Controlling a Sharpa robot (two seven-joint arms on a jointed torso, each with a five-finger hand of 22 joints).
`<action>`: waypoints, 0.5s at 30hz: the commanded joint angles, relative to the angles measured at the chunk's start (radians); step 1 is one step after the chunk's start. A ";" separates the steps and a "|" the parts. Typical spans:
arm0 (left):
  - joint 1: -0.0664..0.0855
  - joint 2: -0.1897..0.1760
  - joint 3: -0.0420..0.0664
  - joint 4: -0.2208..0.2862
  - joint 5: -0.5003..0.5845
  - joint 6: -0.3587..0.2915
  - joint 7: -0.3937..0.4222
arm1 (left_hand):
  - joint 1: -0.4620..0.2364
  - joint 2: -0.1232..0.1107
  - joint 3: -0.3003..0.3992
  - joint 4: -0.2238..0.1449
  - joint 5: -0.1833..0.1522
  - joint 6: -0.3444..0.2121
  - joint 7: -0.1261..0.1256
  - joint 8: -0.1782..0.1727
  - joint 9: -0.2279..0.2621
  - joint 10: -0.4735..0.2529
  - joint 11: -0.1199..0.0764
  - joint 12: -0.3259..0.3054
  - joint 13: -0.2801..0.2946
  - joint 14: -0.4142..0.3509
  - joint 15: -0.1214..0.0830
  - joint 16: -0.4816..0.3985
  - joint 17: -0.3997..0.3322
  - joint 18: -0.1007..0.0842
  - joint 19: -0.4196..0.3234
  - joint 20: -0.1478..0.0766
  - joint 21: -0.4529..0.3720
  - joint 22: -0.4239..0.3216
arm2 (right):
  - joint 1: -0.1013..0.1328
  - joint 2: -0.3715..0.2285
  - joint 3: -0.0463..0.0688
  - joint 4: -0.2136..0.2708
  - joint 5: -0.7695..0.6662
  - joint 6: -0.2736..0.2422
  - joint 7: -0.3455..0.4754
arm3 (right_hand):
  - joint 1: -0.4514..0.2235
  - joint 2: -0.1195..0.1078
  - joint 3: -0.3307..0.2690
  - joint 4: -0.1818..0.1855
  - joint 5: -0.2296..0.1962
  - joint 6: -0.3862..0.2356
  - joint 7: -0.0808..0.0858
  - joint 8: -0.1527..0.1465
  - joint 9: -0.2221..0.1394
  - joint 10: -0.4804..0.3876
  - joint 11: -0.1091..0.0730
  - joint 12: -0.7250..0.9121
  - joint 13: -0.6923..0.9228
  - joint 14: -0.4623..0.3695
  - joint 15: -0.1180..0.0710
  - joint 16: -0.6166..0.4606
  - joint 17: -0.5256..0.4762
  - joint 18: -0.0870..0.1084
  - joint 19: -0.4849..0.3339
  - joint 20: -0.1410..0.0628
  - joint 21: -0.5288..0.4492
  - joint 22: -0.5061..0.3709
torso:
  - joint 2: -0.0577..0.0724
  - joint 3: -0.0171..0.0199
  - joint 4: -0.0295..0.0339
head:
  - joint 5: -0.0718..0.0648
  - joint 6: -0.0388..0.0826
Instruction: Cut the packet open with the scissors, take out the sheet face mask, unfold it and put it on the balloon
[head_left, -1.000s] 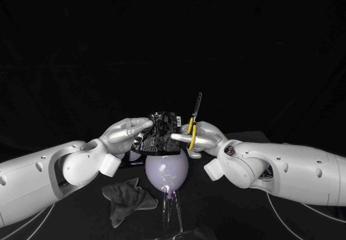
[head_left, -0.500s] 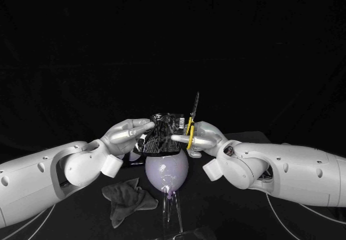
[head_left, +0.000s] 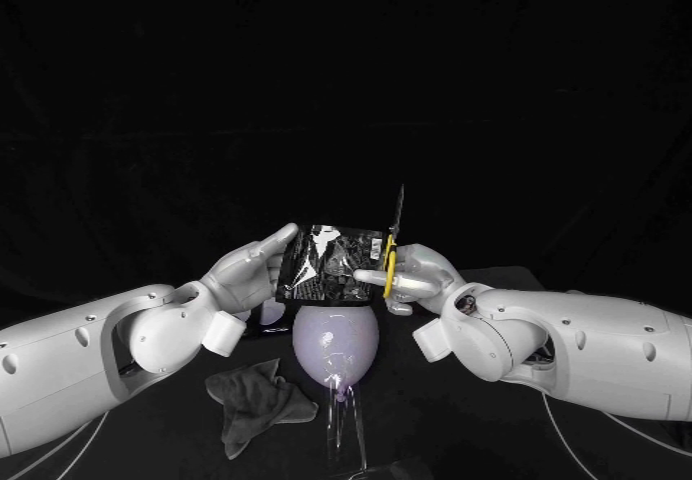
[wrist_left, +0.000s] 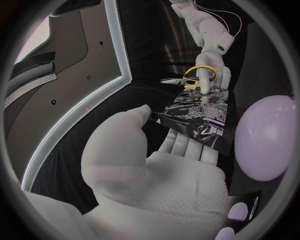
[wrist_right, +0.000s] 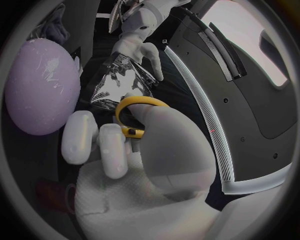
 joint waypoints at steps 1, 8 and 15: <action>0.001 -0.002 0.001 -0.005 -0.007 -0.024 0.001 | -0.072 0.013 -0.049 0.001 -0.006 -0.013 0.112 -0.002 -0.005 -0.016 0.002 -0.004 0.001 -0.023 0.003 -0.012 -0.004 -0.010 -0.023 0.002 -0.019 0.000 | 0.000 -0.003 0.002 0.002 -0.007 -0.024 0.007 | -0.009 -0.001 0.007 -0.002 0.005 0.000 -0.006 0.006 0.000 0.242 -0.082 -0.003 0.002 0.048 -0.008 -0.005 0.000 -0.002 0.001 -0.007 0.004 0.060 | 0.000 -0.0003 0.0003 | 0.000 0.001; 0.000 -0.002 -0.001 -0.019 -0.024 -0.045 -0.001 | -0.111 0.045 -0.175 0.004 -0.005 -0.036 0.118 0.008 -0.017 -0.043 0.006 -0.002 0.002 -0.071 0.014 -0.012 -0.016 -0.036 -0.107 0.003 -0.067 -0.001 | 0.000 -0.010 0.003 0.003 -0.002 -0.046 0.010 | -0.010 -0.002 0.010 -0.004 0.005 0.000 -0.006 0.007 0.002 0.244 -0.082 -0.004 0.002 0.048 -0.009 -0.004 0.001 -0.002 0.001 -0.008 0.005 0.061 | 0.001 -0.0008 0.0003 | 0.000 0.004; 0.000 0.001 -0.003 -0.018 -0.084 -0.039 -0.005 | 0.154 0.026 -0.399 -0.040 -0.003 -0.057 0.114 0.025 -0.032 -0.072 0.013 -0.001 0.001 -0.100 0.018 -0.010 -0.028 -0.050 -0.181 0.002 -0.099 -0.006 | 0.000 -0.009 0.003 -0.001 0.003 -0.058 0.009 | -0.014 -0.005 0.018 -0.008 0.005 0.001 -0.007 0.009 0.005 0.247 -0.083 -0.006 0.003 0.048 -0.009 -0.006 -0.003 -0.002 0.000 -0.008 0.001 0.059 | 0.000 -0.0005 0.0007 | 0.005 0.005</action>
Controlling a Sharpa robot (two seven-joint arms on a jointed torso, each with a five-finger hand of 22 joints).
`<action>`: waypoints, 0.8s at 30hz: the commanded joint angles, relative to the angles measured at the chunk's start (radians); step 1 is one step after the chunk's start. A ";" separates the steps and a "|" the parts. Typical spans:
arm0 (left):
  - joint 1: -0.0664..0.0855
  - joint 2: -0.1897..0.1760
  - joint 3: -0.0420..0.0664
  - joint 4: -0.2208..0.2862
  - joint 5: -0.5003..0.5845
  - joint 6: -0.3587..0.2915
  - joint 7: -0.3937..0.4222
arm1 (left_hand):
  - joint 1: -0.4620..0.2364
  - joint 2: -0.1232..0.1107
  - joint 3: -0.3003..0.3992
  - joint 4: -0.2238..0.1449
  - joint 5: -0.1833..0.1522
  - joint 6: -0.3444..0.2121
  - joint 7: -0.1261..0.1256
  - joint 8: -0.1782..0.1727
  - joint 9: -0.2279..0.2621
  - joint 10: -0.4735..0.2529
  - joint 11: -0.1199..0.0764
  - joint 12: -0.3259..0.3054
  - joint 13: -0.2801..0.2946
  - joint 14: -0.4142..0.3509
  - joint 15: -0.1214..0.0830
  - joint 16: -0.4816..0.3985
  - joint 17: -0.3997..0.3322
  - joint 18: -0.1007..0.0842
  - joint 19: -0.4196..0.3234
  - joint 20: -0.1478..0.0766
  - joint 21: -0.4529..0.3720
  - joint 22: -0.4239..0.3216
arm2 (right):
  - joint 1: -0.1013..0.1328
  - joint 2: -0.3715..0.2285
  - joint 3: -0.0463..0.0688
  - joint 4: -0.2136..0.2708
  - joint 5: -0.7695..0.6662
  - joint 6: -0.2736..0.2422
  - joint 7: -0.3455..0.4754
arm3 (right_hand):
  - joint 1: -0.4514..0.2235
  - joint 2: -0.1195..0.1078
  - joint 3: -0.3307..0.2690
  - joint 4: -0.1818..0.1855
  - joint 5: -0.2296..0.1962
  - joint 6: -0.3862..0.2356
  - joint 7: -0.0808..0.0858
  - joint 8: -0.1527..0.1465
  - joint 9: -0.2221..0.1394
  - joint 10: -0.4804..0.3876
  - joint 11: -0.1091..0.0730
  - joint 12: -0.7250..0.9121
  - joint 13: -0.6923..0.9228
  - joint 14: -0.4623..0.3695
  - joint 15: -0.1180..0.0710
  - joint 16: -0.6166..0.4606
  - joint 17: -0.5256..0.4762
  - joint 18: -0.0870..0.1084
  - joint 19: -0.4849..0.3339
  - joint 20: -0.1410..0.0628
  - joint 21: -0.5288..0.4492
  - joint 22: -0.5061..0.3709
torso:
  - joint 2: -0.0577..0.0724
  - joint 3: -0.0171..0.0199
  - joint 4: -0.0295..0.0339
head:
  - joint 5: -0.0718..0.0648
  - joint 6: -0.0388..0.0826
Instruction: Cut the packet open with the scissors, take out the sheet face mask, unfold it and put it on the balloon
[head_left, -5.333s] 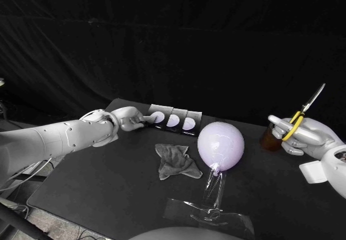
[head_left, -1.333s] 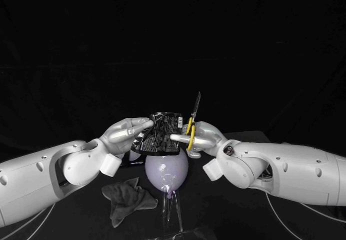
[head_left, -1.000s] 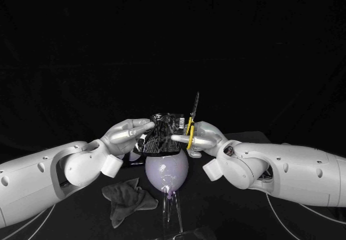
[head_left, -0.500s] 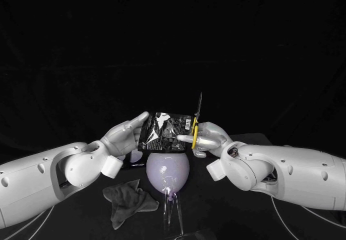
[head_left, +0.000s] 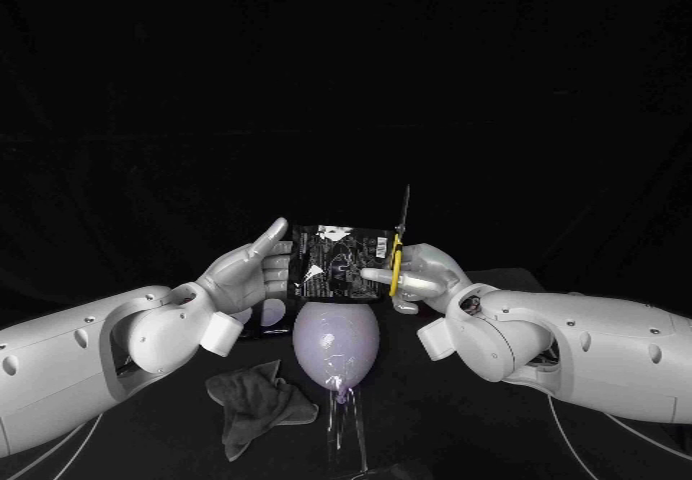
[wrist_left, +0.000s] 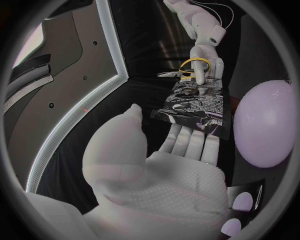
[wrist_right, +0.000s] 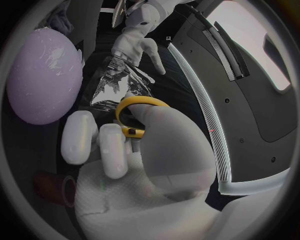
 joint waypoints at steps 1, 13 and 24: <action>0.001 0.004 0.000 0.005 -0.073 -0.001 -0.001 | 0.140 -0.001 -0.028 -0.037 0.004 -0.008 0.124 0.007 -0.004 -0.013 -0.001 -0.001 0.000 -0.011 0.000 -0.001 -0.003 -0.013 -0.019 0.001 -0.010 -0.002 | 0.000 0.003 0.001 -0.001 0.002 -0.014 0.009 | -0.010 -0.001 0.008 0.000 0.005 0.001 -0.007 0.006 0.003 0.245 -0.082 -0.004 0.001 0.048 -0.009 -0.006 -0.002 0.004 0.000 -0.008 0.001 0.060 | 0.000 0.0001 0.0004 | 0.003 0.001; 0.001 0.027 0.000 0.004 -0.182 0.004 -0.015 | 0.409 0.020 -0.017 -0.061 -0.001 0.018 0.030 0.014 -0.032 -0.003 -0.001 0.005 0.001 -0.048 0.003 -0.002 -0.024 -0.021 -0.064 0.001 -0.028 -0.006 | -0.001 0.019 0.002 -0.002 -0.002 -0.015 0.003 | -0.012 -0.003 0.014 -0.003 0.005 0.001 -0.007 0.007 0.005 0.247 -0.082 -0.006 0.002 0.048 -0.010 -0.005 -0.001 0.005 -0.001 -0.009 -0.001 0.059 | 0.000 0.0007 -0.0006 | 0.003 0.003; 0.001 0.052 0.000 -0.002 -0.189 0.008 -0.008 | 0.444 0.035 -0.037 -0.058 -0.001 0.051 -0.004 0.003 -0.049 0.026 -0.058 0.008 0.001 0.007 -0.012 0.014 -0.017 -0.006 -0.006 0.001 -0.014 -0.001 | -0.002 0.033 0.002 -0.010 -0.006 -0.018 -0.004 | -0.013 -0.003 0.016 -0.004 0.005 0.001 -0.007 0.007 0.006 0.248 -0.082 -0.006 0.002 0.048 -0.010 -0.006 -0.004 0.005 -0.002 -0.009 -0.003 0.058 | 0.001 0.0004 -0.0002 | 0.006 -0.001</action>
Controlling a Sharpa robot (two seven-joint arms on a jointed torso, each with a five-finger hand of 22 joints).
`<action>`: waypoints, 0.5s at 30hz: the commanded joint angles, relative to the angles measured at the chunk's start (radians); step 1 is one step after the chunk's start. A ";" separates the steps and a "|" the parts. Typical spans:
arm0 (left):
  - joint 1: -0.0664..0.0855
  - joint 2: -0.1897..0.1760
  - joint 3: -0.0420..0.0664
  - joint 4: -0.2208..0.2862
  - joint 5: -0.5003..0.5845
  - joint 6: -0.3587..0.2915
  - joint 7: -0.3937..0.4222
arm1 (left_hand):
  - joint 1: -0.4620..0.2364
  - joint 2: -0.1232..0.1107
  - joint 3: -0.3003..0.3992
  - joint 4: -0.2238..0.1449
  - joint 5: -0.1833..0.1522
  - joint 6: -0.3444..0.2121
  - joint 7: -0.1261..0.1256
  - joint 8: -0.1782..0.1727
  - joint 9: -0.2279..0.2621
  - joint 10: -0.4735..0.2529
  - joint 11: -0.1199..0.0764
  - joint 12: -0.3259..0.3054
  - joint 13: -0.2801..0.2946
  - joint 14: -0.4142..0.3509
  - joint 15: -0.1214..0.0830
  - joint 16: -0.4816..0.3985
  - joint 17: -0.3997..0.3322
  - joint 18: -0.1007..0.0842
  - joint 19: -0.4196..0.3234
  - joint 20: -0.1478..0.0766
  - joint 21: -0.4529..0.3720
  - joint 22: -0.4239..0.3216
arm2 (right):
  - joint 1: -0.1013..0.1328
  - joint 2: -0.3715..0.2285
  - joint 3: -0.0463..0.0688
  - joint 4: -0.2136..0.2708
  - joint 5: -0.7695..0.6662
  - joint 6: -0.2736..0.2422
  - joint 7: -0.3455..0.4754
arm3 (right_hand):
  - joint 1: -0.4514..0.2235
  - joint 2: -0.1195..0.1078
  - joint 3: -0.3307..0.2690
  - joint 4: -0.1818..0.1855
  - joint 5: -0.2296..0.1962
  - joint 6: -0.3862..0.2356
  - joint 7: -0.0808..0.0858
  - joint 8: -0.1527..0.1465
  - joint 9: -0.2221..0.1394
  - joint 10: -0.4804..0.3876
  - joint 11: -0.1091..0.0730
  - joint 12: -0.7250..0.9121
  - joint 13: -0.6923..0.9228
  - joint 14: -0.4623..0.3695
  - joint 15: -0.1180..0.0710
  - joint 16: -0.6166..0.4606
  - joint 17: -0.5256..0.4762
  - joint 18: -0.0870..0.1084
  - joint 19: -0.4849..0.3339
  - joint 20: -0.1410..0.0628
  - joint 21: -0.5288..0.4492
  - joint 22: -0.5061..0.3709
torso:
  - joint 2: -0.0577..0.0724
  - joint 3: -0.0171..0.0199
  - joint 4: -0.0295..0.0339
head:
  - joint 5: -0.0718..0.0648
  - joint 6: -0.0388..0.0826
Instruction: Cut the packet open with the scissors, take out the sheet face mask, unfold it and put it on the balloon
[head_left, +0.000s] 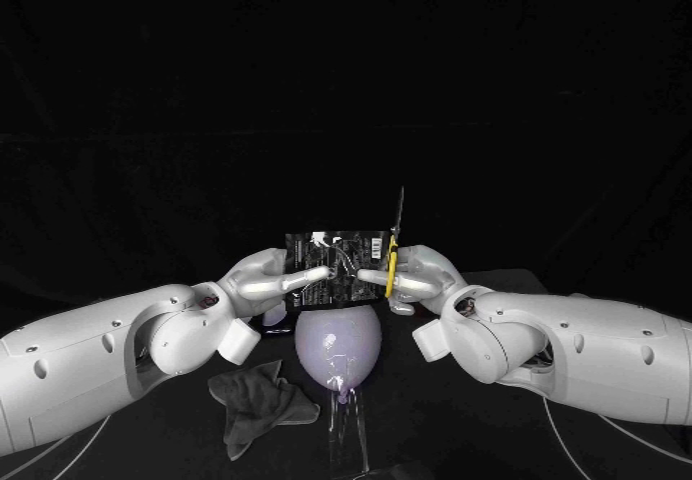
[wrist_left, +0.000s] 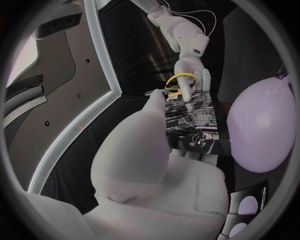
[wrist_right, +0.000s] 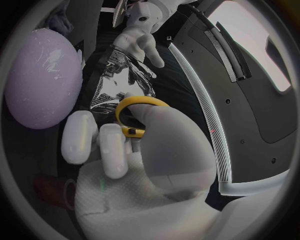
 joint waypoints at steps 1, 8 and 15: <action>0.001 0.007 0.001 0.001 -0.018 0.009 0.009 | 0.012 -0.001 -0.007 0.001 -0.001 0.013 -0.001 -0.006 -0.003 0.003 -0.012 0.003 0.000 0.010 0.002 0.006 0.001 0.011 0.010 0.000 0.005 0.001 | 0.000 0.005 0.001 -0.001 -0.008 0.003 0.003 | -0.009 0.000 0.007 0.000 0.007 0.002 -0.007 0.004 0.002 0.248 -0.082 0.000 0.001 0.048 -0.010 -0.006 -0.001 0.006 0.002 -0.006 -0.003 0.057 | -0.001 -0.0002 0.0002 | 0.000 -0.002; 0.001 0.014 0.001 -0.001 -0.010 0.007 0.007 | 0.025 0.007 -0.014 0.002 -0.001 0.025 -0.004 -0.012 -0.010 0.009 -0.008 -0.002 0.000 0.019 -0.004 0.008 0.000 0.020 0.051 0.000 0.016 0.004 | -0.001 0.012 0.001 -0.005 -0.010 0.003 0.001 | -0.009 0.000 0.007 0.000 0.007 0.002 -0.007 0.004 0.002 0.248 -0.082 0.000 0.001 0.048 -0.010 -0.006 -0.001 0.006 0.002 -0.006 -0.003 0.057 | -0.001 -0.0002 0.0001 | 0.000 -0.004; 0.001 0.016 0.001 -0.002 0.000 -0.015 0.001 | 0.050 0.023 -0.020 0.000 -0.001 0.039 0.011 -0.026 -0.022 0.020 0.012 -0.007 -0.001 0.035 -0.012 0.012 -0.001 0.039 0.125 -0.001 0.036 0.008 | -0.001 0.016 0.001 -0.006 -0.011 0.002 0.001 | -0.012 -0.001 0.010 -0.002 0.007 0.002 -0.007 0.005 0.003 0.250 -0.082 -0.001 0.002 0.048 -0.010 -0.006 -0.001 0.006 0.001 -0.006 -0.003 0.057 | 0.000 -0.0002 0.0000 | -0.001 -0.004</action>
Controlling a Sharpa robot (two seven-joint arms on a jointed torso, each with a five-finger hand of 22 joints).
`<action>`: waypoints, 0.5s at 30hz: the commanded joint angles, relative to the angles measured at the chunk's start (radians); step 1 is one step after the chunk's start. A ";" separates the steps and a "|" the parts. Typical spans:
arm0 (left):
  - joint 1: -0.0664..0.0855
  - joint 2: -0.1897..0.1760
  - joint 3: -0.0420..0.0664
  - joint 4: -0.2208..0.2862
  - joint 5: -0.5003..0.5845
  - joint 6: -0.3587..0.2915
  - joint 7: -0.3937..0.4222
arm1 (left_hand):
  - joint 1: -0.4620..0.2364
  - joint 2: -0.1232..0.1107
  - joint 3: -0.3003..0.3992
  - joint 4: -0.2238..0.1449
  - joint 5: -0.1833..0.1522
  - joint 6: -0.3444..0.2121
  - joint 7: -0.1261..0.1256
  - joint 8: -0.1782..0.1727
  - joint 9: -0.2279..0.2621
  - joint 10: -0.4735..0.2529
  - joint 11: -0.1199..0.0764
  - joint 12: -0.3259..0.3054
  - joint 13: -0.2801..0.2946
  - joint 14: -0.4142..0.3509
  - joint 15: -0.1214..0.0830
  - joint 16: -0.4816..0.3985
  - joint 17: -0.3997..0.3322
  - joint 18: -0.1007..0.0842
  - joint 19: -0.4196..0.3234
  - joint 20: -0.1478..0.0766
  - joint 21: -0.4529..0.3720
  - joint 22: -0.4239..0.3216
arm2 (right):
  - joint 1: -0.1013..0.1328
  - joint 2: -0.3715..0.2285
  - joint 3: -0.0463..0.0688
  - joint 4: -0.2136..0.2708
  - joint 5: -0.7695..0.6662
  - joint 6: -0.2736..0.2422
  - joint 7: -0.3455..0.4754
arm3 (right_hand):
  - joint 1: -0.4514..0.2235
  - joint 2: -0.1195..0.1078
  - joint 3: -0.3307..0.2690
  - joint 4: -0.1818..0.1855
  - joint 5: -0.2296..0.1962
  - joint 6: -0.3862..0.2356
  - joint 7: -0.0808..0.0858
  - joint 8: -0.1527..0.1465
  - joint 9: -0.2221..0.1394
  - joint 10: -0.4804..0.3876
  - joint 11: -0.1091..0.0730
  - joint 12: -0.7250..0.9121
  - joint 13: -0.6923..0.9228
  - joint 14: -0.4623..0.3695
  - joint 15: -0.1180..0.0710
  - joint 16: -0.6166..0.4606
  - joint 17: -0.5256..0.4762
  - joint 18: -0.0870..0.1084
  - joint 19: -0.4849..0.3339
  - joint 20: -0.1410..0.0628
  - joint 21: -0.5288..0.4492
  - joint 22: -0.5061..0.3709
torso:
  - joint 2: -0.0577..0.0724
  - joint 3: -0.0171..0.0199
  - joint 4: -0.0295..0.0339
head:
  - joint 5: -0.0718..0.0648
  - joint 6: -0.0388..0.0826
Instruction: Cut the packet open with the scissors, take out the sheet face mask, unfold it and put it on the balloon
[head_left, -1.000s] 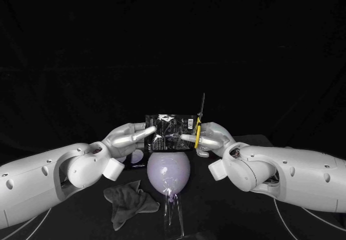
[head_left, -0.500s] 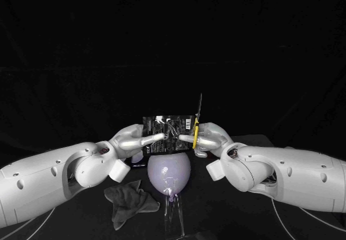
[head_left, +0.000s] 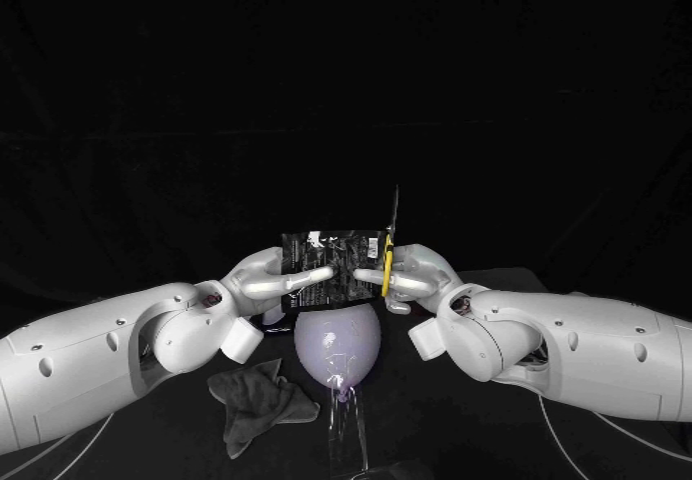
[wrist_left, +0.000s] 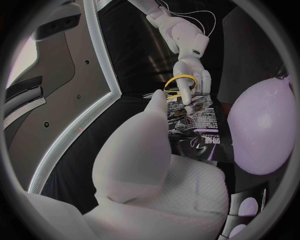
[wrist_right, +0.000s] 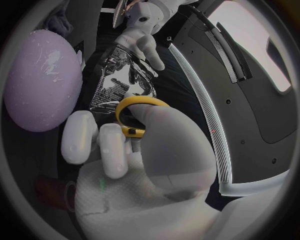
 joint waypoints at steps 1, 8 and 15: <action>0.001 0.005 0.001 0.002 0.009 -0.015 0.002 | 0.018 0.005 -0.006 -0.003 -0.001 0.013 0.017 -0.006 -0.004 0.004 0.013 -0.004 0.000 0.011 0.001 0.004 -0.001 0.020 0.021 -0.001 0.007 0.001 | 0.000 0.004 0.001 0.001 -0.010 0.004 0.005 | -0.012 -0.001 0.006 0.002 0.003 0.000 -0.005 0.005 0.002 0.250 -0.082 0.003 0.001 0.048 -0.010 -0.003 0.001 0.007 0.001 -0.006 -0.003 0.057 | 0.000 0.0002 -0.0002 | 0.000 0.001; 0.001 0.011 0.001 -0.003 0.018 -0.052 -0.008 | 0.043 0.030 -0.002 -0.004 -0.001 0.036 0.060 -0.013 -0.012 0.016 0.019 -0.006 -0.001 0.016 0.002 0.002 -0.003 0.035 0.045 0.001 0.007 0.000 | -0.001 0.007 0.001 0.009 -0.010 0.003 0.007 | -0.012 -0.001 0.006 0.002 0.003 0.000 -0.005 0.005 0.002 0.250 -0.082 0.003 0.001 0.048 -0.010 -0.003 0.001 0.007 0.001 -0.006 -0.003 0.057 | 0.000 0.0002 -0.0005 | -0.002 0.002; 0.001 0.016 0.001 -0.004 0.012 -0.104 -0.024 | 0.106 0.079 0.040 -0.017 0.000 0.051 0.088 -0.030 -0.026 0.014 0.019 -0.011 -0.003 0.015 0.002 -0.003 -0.007 0.035 0.036 0.002 -0.002 -0.003 | -0.002 0.008 0.001 0.020 -0.010 0.003 0.011 | -0.013 -0.001 0.008 0.002 0.002 0.001 -0.005 0.006 0.003 0.251 -0.082 0.002 0.001 0.048 -0.010 -0.003 0.000 0.007 0.001 -0.006 -0.004 0.057 | 0.000 0.0002 -0.0005 | -0.006 0.001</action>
